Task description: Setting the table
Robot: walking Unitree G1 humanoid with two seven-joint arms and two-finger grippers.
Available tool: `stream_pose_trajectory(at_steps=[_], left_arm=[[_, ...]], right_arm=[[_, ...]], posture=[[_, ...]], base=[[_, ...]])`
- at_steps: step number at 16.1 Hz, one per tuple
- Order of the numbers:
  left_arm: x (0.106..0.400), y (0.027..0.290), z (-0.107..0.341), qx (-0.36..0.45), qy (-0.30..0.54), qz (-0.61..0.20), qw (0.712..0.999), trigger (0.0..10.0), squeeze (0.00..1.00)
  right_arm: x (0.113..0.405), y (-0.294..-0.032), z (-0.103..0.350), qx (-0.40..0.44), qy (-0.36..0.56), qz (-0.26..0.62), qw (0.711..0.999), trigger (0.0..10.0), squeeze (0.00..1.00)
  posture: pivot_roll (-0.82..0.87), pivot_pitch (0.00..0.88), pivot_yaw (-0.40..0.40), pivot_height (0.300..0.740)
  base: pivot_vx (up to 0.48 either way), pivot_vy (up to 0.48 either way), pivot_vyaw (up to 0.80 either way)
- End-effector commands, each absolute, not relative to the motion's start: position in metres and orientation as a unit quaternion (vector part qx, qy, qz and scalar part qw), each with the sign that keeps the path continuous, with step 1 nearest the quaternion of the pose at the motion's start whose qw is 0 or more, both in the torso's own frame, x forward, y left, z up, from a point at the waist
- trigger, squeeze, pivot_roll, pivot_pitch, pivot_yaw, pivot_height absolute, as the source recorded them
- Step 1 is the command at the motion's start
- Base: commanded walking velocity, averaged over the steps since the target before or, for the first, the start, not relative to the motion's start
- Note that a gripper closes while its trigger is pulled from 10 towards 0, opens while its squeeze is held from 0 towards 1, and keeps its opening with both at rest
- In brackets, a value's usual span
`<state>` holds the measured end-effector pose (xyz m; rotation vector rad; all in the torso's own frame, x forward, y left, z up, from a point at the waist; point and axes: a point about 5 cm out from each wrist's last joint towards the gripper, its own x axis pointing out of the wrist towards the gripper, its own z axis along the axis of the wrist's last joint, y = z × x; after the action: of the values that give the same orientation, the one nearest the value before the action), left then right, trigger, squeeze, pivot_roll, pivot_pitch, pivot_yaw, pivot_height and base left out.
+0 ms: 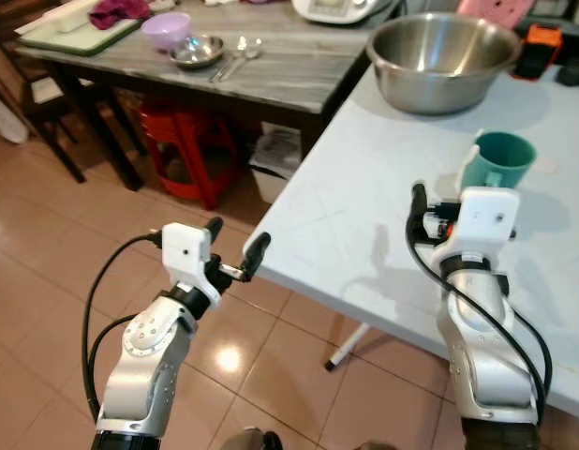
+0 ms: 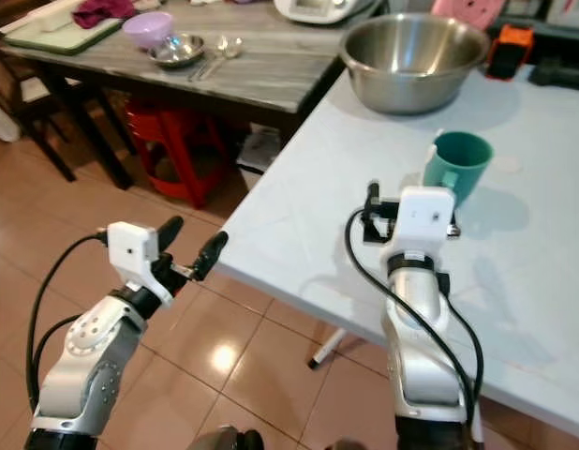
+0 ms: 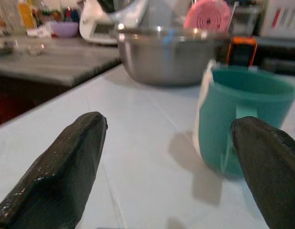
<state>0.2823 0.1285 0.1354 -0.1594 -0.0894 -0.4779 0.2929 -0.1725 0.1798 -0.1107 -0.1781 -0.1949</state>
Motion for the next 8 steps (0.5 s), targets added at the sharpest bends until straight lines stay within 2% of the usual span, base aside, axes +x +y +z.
stream_pose_trajectory(at_steps=[1, 8], left_arm=[[0.279, 0.125, 0.134, -0.082, -0.041, -0.248, 0.964, 10.0, 0.0], [0.268, 0.12, 0.129, -0.064, -0.024, -0.311, 0.948, 10.0, 0.0]], right_arm=[[0.291, -0.178, 0.179, -0.062, -0.088, -0.113, 0.988, 10.0, 0.0], [0.291, -0.192, 0.179, -0.078, -0.083, -0.16, 0.98, 10.0, 0.0]], posture=[[-0.17, 0.166, 0.098, 0.74], [-0.17, 0.183, 0.102, 0.74]], base=[[0.0, 0.0, 0.0], [0.0, 0.0, 0.0]])
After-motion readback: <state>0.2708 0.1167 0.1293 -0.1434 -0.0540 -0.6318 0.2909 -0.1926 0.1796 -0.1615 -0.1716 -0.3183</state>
